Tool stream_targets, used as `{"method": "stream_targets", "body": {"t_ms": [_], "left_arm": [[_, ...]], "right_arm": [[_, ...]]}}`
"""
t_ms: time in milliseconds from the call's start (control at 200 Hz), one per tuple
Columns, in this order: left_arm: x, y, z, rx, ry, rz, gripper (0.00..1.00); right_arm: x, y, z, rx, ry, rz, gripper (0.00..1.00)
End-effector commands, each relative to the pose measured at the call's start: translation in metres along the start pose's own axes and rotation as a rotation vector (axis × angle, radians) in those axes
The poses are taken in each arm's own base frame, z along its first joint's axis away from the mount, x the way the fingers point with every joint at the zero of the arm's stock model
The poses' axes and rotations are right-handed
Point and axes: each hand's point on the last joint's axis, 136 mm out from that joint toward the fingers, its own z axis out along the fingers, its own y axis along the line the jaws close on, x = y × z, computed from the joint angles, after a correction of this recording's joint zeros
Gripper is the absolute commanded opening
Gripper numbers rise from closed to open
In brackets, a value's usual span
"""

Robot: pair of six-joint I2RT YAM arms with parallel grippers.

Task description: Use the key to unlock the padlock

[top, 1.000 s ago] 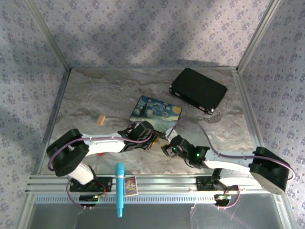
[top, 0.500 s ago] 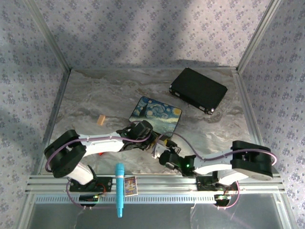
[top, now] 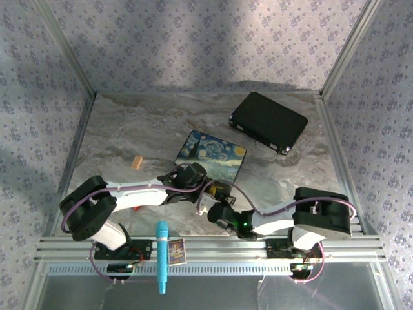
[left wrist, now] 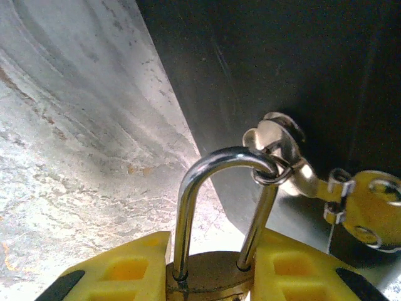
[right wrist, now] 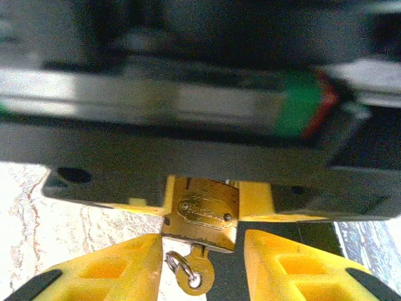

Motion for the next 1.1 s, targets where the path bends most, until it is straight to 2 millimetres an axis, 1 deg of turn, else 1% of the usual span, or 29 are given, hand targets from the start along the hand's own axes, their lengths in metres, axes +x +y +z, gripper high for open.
{"method": "stream_targets", "body": {"t_ms": [0,65,140,255,300,420,580,735,865,959,1029,1094], "left_arm": [[0.009,-0.006,-0.009,0.027,0.051,-0.017,0.03],[0.008,-0.005,-0.009,0.027,0.050,-0.018,0.02],[0.008,-0.005,-0.009,0.029,0.050,-0.018,0.02],[0.009,-0.005,-0.009,0.027,0.055,-0.016,0.02],[0.009,-0.005,-0.009,0.028,0.056,-0.016,0.02],[0.010,-0.004,-0.010,0.027,0.057,-0.016,0.02],[0.009,-0.002,-0.008,0.020,0.055,-0.015,0.02],[0.008,0.000,-0.007,0.015,0.052,-0.015,0.03],[0.005,0.001,-0.006,0.010,0.036,-0.010,0.08],[0.005,0.003,-0.003,0.007,0.033,-0.009,0.14],[0.004,0.005,-0.001,0.008,0.032,-0.013,0.16],[0.002,0.005,0.000,0.011,0.023,-0.012,0.20]], "right_arm": [[-0.008,-0.009,0.005,0.044,-0.002,-0.003,0.36],[-0.005,-0.011,0.006,0.044,0.009,-0.004,0.34],[0.002,-0.014,0.008,0.047,0.029,-0.002,0.29],[0.002,-0.016,0.009,0.035,0.029,0.014,0.16],[0.000,-0.017,0.010,0.019,0.025,0.033,0.13],[0.005,-0.018,0.011,-0.036,0.031,0.103,0.07],[0.012,-0.016,0.010,-0.144,0.038,0.264,0.04],[0.026,-0.025,0.009,-0.218,0.049,0.450,0.03],[0.034,-0.027,0.005,-0.275,0.052,0.562,0.02],[0.041,-0.022,0.003,-0.322,0.070,0.604,0.02],[0.042,-0.017,0.002,-0.354,0.075,0.647,0.01],[0.043,-0.012,0.002,-0.374,0.082,0.674,0.01]]}}
